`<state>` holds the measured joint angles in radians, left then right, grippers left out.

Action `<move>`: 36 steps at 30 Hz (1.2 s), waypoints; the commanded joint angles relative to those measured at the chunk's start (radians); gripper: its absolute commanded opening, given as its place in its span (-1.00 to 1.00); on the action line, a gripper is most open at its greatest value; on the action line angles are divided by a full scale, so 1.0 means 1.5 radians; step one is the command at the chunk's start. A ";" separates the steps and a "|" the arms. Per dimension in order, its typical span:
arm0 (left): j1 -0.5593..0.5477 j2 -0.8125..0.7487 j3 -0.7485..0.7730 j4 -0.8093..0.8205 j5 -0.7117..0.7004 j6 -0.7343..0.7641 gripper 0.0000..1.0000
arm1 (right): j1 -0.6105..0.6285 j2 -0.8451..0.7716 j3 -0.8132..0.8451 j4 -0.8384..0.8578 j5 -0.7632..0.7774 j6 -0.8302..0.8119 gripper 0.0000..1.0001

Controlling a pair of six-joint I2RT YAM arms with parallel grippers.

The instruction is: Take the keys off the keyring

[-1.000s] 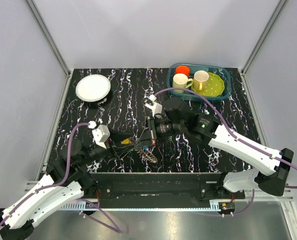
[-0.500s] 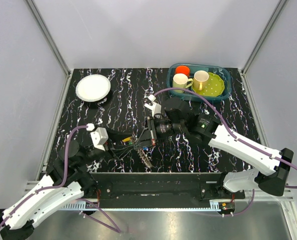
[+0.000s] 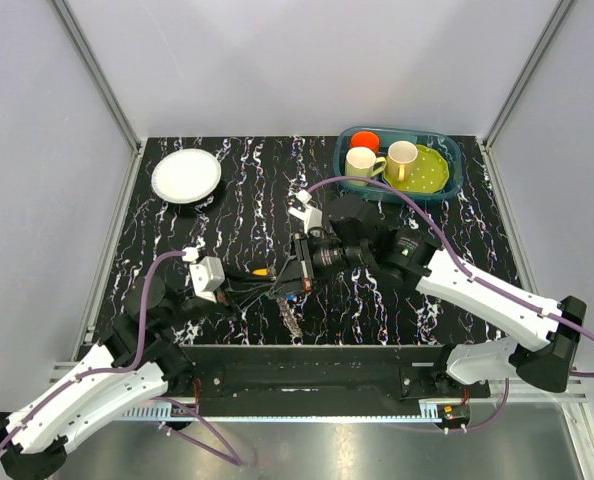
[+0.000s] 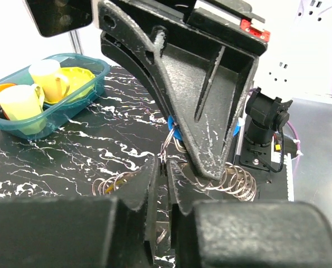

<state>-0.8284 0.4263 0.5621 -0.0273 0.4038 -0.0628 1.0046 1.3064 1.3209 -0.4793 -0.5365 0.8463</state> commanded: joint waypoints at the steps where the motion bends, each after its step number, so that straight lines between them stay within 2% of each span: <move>1: -0.003 0.002 0.005 0.035 0.042 0.016 -0.91 | -0.012 -0.022 0.006 0.053 -0.023 -0.003 -1.00; 2: -0.003 0.000 0.006 0.030 0.040 0.017 -1.00 | -0.013 -0.021 0.006 0.054 -0.022 -0.003 -1.00; 10: -0.002 -0.003 0.014 0.006 0.032 0.021 -1.00 | -0.086 -0.054 -0.038 0.053 -0.039 -0.009 -1.00; 16: -0.002 0.015 0.022 0.010 0.030 0.011 -1.00 | -0.097 -0.053 -0.055 0.054 -0.062 -0.033 -0.99; 24: -0.002 0.045 0.022 0.039 0.037 0.000 -1.00 | -0.097 -0.048 -0.061 0.056 -0.068 -0.052 -0.72; 27: -0.002 0.048 0.023 0.041 0.033 -0.004 -1.00 | -0.101 -0.062 -0.067 0.051 -0.061 -0.064 -0.45; 29: -0.002 0.048 0.023 0.044 0.031 -0.005 -1.00 | -0.104 -0.073 -0.072 0.032 -0.039 -0.084 -0.36; 36: -0.002 0.054 0.028 0.049 0.046 -0.009 -1.00 | -0.106 -0.145 -0.084 -0.007 0.092 -0.157 -0.28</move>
<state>-0.8284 0.5064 0.5625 -0.0353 0.4313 -0.0647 0.8520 1.1652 1.2034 -0.4793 -0.5228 0.6960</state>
